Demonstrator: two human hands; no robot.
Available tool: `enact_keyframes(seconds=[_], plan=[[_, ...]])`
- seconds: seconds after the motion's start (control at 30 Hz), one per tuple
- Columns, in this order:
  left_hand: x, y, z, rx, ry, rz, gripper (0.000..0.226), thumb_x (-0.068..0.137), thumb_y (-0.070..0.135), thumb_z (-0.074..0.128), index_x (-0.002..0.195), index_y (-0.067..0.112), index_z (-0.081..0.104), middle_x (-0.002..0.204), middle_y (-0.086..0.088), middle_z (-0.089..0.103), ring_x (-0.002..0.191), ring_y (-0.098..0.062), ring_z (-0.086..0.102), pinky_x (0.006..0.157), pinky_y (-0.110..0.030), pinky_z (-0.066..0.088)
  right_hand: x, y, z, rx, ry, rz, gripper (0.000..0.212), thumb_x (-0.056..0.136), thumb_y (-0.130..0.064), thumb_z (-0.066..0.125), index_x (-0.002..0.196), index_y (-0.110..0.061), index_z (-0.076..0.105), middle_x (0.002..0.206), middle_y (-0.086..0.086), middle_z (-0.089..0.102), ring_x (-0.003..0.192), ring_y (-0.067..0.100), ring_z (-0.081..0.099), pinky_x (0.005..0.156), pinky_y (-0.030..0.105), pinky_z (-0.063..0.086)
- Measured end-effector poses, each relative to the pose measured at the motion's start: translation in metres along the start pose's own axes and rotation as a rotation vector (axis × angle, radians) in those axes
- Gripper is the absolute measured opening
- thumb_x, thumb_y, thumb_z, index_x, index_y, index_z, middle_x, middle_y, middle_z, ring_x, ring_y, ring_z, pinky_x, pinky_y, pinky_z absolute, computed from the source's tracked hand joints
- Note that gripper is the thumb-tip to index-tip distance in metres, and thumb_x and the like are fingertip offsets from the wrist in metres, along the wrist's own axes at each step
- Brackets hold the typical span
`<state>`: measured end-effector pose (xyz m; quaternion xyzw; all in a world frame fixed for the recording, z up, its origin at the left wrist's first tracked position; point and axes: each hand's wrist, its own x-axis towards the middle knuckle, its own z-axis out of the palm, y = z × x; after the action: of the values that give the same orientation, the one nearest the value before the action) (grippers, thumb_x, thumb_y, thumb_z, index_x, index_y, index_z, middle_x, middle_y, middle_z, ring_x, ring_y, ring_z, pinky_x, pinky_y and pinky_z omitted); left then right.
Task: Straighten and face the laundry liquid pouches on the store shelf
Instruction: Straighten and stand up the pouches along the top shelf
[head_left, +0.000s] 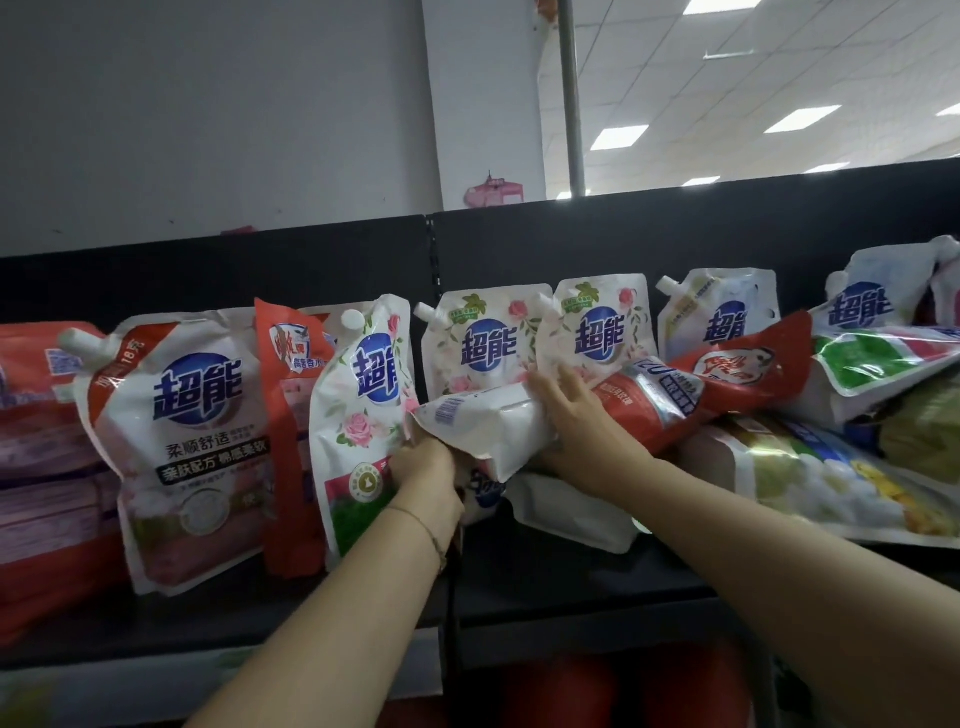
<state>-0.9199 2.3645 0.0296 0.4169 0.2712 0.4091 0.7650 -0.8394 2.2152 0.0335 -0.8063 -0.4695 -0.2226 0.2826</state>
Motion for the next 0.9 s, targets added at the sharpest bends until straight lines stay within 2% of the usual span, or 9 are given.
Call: enact_keyframes(seconds=[0.07, 0.17, 0.3, 0.47, 0.57, 0.67, 0.77, 0.83, 0.9], plan=[[0.006, -0.005, -0.006, 0.097, 0.010, 0.101, 0.041, 0.096, 0.035, 0.047, 0.127, 0.009, 0.050, 0.120, -0.015, 0.061, 0.102, -0.032, 0.060, 0.093, -0.048, 0.050, 0.002, -0.002, 0.002, 0.003, 0.033, 0.015, 0.071, 0.082, -0.017, 0.071, 0.138, -0.021, 0.029, 0.151, 0.011, 0.015, 0.136, 0.042, 0.026, 0.107, 0.056, 0.032], [0.009, -0.010, -0.020, 0.329, -0.150, 0.163, 0.054, 0.086, 0.046, 0.050, 0.132, 0.017, 0.051, 0.123, -0.011, 0.061, 0.110, -0.032, 0.059, 0.098, -0.050, 0.047, 0.004, -0.001, 0.004, 0.093, 0.084, 0.021, 0.063, 0.082, -0.009, 0.067, 0.135, -0.018, 0.035, 0.142, 0.009, 0.029, 0.129, 0.038, 0.034, 0.105, 0.056, 0.034], [-0.008, -0.017, -0.032, 0.372, -0.356, 0.281, 0.059, 0.075, 0.019, 0.077, 0.128, 0.023, 0.051, 0.117, -0.003, 0.065, 0.106, -0.023, 0.062, 0.096, -0.045, 0.050, 0.004, -0.007, 0.002, 0.175, 0.197, 0.021, 0.061, 0.081, 0.002, 0.064, 0.135, -0.012, 0.040, 0.140, 0.010, 0.034, 0.128, 0.032, 0.036, 0.108, 0.051, 0.034], [-0.022, -0.014, -0.015, 0.360, -0.159, 0.335, 0.057, 0.067, 0.036, 0.084, 0.114, 0.012, 0.063, 0.105, -0.008, 0.069, 0.100, -0.029, 0.065, 0.091, -0.045, 0.052, 0.010, -0.019, -0.009, 0.202, 0.406, -0.027, 0.058, 0.089, -0.010, 0.060, 0.141, -0.015, 0.036, 0.145, 0.012, 0.034, 0.125, 0.032, 0.040, 0.099, 0.051, 0.044], [-0.026, -0.010, -0.008, 0.367, -0.030, 0.296, 0.059, 0.069, 0.046, 0.079, 0.112, 0.010, 0.062, 0.103, -0.007, 0.068, 0.094, -0.028, 0.066, 0.085, -0.040, 0.054, 0.017, -0.029, -0.017, 0.066, 0.476, -0.010, 0.063, 0.091, -0.026, 0.061, 0.144, -0.014, 0.029, 0.151, 0.014, 0.024, 0.136, 0.033, 0.026, 0.108, 0.051, 0.033], [-0.025, 0.002, -0.010, 0.365, 0.030, 0.267, 0.055, 0.076, 0.052, 0.072, 0.110, 0.011, 0.058, 0.097, -0.006, 0.067, 0.079, -0.021, 0.063, 0.067, -0.031, 0.053, 0.018, -0.038, -0.026, -0.046, 0.435, -0.028, 0.070, 0.091, -0.034, 0.060, 0.147, -0.016, 0.023, 0.157, 0.013, 0.012, 0.143, 0.032, 0.012, 0.113, 0.048, 0.021], [-0.034, 0.018, -0.016, 0.269, 0.068, 0.177, 0.080, 0.068, 0.065, 0.071, 0.121, 0.009, 0.050, 0.091, -0.007, 0.066, 0.070, -0.017, 0.062, 0.059, -0.029, 0.052, 0.012, -0.035, -0.031, -0.120, 0.353, -0.174, 0.064, 0.091, -0.014, 0.055, 0.148, -0.016, 0.025, 0.156, 0.012, 0.016, 0.142, 0.034, 0.018, 0.111, 0.053, 0.029], [-0.042, 0.028, -0.017, 0.234, 0.018, 0.095, 0.088, 0.061, 0.075, 0.067, 0.115, 0.008, 0.052, 0.086, -0.006, 0.068, 0.067, -0.019, 0.069, 0.064, -0.033, 0.058, 0.008, -0.024, -0.034, -0.231, 0.186, -0.208, 0.081, 0.081, 0.001, 0.054, 0.150, -0.023, 0.019, 0.158, 0.006, 0.014, 0.142, 0.029, 0.018, 0.110, 0.052, 0.032], [-0.047, 0.037, -0.019, 0.267, -0.022, 0.076, 0.082, 0.062, 0.079, 0.061, 0.108, 0.011, 0.055, 0.084, -0.003, 0.068, 0.064, -0.019, 0.070, 0.066, -0.035, 0.059, 0.003, -0.008, -0.034, -0.399, -0.012, -0.212, 0.097, 0.079, 0.000, 0.057, 0.151, -0.036, 0.004, 0.160, 0.000, 0.004, 0.144, 0.025, 0.013, 0.114, 0.049, 0.025]])
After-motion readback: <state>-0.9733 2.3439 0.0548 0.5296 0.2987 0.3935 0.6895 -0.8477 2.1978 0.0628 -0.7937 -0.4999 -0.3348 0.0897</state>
